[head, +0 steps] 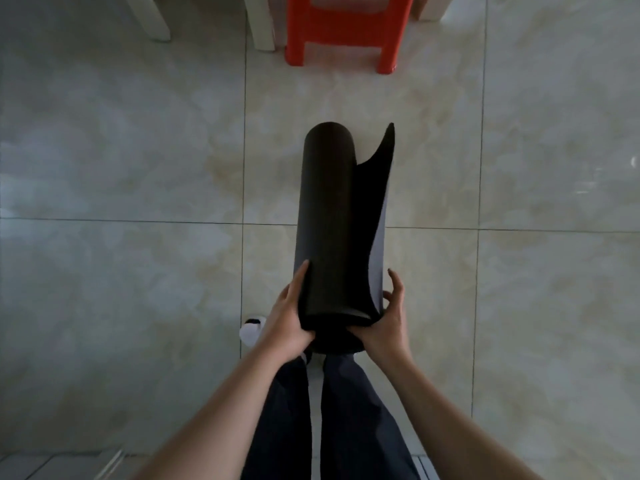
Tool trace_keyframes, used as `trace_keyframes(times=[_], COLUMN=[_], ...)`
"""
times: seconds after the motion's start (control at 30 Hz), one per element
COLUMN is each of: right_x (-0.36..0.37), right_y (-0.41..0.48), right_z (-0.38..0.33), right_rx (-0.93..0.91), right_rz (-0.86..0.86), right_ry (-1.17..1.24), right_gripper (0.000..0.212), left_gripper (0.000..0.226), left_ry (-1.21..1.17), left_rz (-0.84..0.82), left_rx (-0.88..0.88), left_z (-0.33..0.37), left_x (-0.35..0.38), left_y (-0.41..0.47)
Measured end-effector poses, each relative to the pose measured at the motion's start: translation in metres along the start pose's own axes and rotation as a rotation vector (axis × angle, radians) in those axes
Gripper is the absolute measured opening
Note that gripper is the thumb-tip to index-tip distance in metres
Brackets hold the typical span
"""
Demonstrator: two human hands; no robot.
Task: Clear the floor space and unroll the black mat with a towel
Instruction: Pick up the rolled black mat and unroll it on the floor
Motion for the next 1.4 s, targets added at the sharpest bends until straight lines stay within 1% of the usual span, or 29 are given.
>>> trace_keyframes(times=[0.1,0.23,0.3,0.37,0.4,0.47,0.53,0.57,0.6,0.63,0.67,0.73,0.77,0.83,0.87,0.9,0.93,1.0,1.03,1.07,1.1,1.17,1.2,1.23,1.27,1.33,1.4], right_x=[-0.001,0.006,0.017,0.029,0.036,0.048,0.065,0.075,0.084,0.092,0.097,0.107,0.113,0.123,0.128,0.131,0.131,0.133,0.133,0.131,0.131,0.129,0.128,0.125,0.124,0.116,0.107], right_y=[0.014,0.045,0.067,0.092,0.107,0.134,0.164,0.181,0.196,0.213,0.228,0.255,0.268,0.299,0.316,0.333,0.344,0.368,0.384,0.397,0.411,0.432,0.442,0.447,0.453,0.465,0.466], right_z=[0.022,0.030,0.031,0.032,0.033,0.036,0.041,0.043,0.044,0.045,0.044,0.034,0.030,0.023,0.021,0.016,0.013,0.007,0.004,0.002,0.002,0.008,0.012,0.015,0.018,0.020,0.020], right_rx=[0.040,0.043,-0.013,-0.093,-0.118,-0.149,-0.139,-0.119,-0.093,-0.083,-0.100,-0.212,-0.271,-0.326,-0.336,-0.335,-0.301,-0.228,-0.195,-0.131,-0.051,0.179,0.252,0.283,0.276,0.223,0.125], right_rz=[0.005,0.079,0.095,0.091,0.072,-0.010,-0.119,-0.159,-0.165,-0.113,-0.013,0.216,0.291,0.359,0.368,0.368,0.347,0.319,0.319,0.284,0.216,0.028,-0.055,-0.113,-0.142,-0.121,-0.090], right_ry=[-0.017,-0.131,-0.205,-0.317,-0.350,-0.359,-0.300,-0.273,-0.268,-0.294,-0.354,-0.545,-0.633,-0.726,-0.716,-0.638,-0.485,-0.125,-0.010,0.081,0.160,0.276,0.320,0.344,0.362,0.290,0.116], right_gripper=[0.112,0.108,0.110,0.120,0.125,0.132,0.135,0.131,0.122,0.108,0.091,0.060,0.053,0.048,0.045,0.041,0.034,0.020,0.022,0.030,0.041,0.059,0.061,0.059,0.054,0.044,0.036], left_gripper=[0.114,0.107,0.105,0.107,0.110,0.121,0.129,0.129,0.123,0.113,0.099,0.071,0.061,0.051,0.051,0.054,0.056,0.058,0.061,0.064,0.069,0.082,0.086,0.088,0.087,0.085,0.077], left_ry=[-0.010,0.057,0.081,0.103,0.082,-0.076,-0.231,-0.262,-0.261,-0.237,-0.198,-0.114,-0.106,-0.118,-0.104,-0.087,-0.097,-0.196,-0.284,-0.380,-0.464,-0.513,-0.505,-0.499,-0.487,-0.457,-0.410], left_rz=[-0.045,-0.012,0.013,0.029,0.033,-0.003,-0.148,-0.207,-0.229,-0.191,-0.105,0.106,0.186,0.269,0.277,0.270,0.266,0.326,0.354,0.353,0.320,0.238,0.198,0.156,0.121,0.026,-0.067], left_rx=[0.000,0.019,0.031,0.049,0.030,-0.055,-0.103,-0.098,-0.084,-0.059,-0.029,0.030,0.054,0.088,0.105,0.132,0.155,0.225,0.231,0.211,0.190,0.152,0.146,0.138,0.132,0.114,0.108], left_z=[-0.006,-0.018,-0.030,-0.049,-0.062,-0.086,-0.106,-0.114,-0.120,-0.126,-0.131,-0.142,-0.149,-0.158,-0.160,-0.160,-0.158,-0.158,-0.159,-0.160,-0.161,-0.165,-0.166,-0.168,-0.171,-0.173,-0.172], left_x=[0.022,0.044,0.050,0.053,0.054,0.055,0.061,0.065,0.068,0.068,0.068,0.062,0.060,0.054,0.051,0.049,0.048,0.042,0.038,0.033,0.029,0.021,0.019,0.018,0.018,0.020,0.024], left_y=[0.010,0.035,0.054,0.079,0.095,0.124,0.156,0.175,0.194,0.215,0.233,0.268,0.285,0.311,0.320,0.329,0.333,0.350,0.363,0.374,0.386,0.403,0.408,0.411,0.414,0.419,0.418])
Point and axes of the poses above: each hand's wrist, its own y-axis towards the middle knuckle, its own x-axis out of the palm, z = x × y, the point moved 3 cm from there along y, towards the middle knuckle, and after that the axes turned 5 degrees about x, right-handed, at the moved point
